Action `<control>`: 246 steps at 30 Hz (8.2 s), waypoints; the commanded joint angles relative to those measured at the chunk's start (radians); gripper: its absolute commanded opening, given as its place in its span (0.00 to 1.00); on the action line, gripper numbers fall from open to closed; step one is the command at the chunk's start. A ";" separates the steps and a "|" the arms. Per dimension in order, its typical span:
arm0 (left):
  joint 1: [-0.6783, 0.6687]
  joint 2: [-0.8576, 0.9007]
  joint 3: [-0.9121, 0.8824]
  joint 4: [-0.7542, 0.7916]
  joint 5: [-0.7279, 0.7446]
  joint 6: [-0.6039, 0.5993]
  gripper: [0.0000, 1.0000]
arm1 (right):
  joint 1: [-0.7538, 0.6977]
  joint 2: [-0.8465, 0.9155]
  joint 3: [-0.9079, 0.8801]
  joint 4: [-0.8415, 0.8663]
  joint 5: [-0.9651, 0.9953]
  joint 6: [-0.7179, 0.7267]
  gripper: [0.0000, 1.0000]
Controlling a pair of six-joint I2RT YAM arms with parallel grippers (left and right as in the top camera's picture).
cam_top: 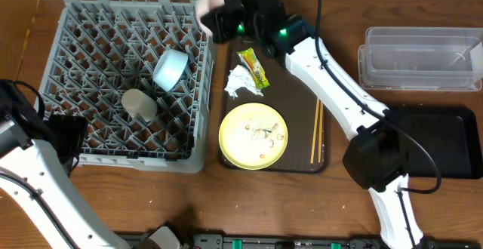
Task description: Sort waste into correct bins and load items into the dishwasher
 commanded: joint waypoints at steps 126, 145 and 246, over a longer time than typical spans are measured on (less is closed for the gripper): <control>-0.505 0.182 0.024 0.034 -0.010 0.036 0.98 | 0.108 0.228 0.019 -0.595 0.501 -0.160 0.48; -0.505 0.182 0.024 0.035 -0.010 0.036 0.98 | 0.103 0.243 0.052 -0.587 0.636 -0.057 0.01; -0.505 0.182 0.024 0.035 -0.010 0.036 0.98 | 0.016 0.108 -0.275 -0.421 0.760 0.850 0.63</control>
